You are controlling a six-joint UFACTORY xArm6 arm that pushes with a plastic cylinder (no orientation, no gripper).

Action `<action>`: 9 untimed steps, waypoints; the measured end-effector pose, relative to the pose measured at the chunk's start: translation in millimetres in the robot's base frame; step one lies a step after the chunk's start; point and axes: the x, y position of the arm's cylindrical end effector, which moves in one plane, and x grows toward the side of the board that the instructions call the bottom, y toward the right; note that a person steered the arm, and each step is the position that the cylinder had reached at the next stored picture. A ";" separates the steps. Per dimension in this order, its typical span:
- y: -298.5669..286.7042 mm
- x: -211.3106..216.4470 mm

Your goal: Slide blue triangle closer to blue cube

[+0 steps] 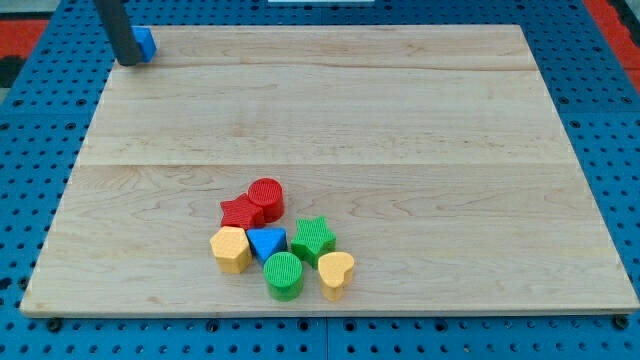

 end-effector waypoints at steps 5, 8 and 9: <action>-12.9 21.9; 94.5 309.1; 158.6 352.8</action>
